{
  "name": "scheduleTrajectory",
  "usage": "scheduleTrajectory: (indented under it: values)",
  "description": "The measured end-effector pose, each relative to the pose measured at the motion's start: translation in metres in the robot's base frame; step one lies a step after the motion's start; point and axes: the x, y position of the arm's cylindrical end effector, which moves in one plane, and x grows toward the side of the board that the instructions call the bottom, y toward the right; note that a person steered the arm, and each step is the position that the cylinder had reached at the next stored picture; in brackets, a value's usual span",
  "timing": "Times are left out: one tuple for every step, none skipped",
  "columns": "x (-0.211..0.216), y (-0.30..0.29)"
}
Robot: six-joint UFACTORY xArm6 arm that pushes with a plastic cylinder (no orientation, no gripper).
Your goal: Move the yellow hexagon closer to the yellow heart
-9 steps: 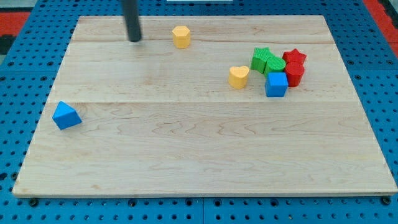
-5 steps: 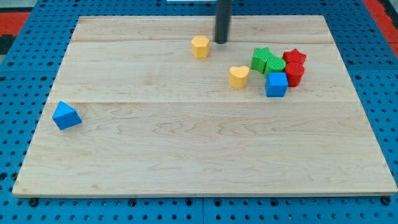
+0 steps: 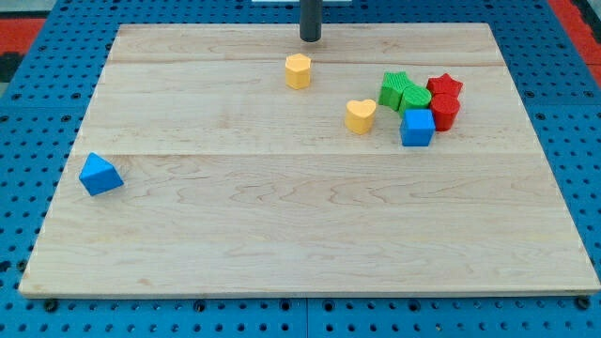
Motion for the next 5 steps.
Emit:
scheduleTrajectory:
  values:
    - [0.013, 0.0]
    - [0.044, -0.039]
    - [0.101, 0.003]
    - [0.116, 0.021]
    - [0.122, -0.022]
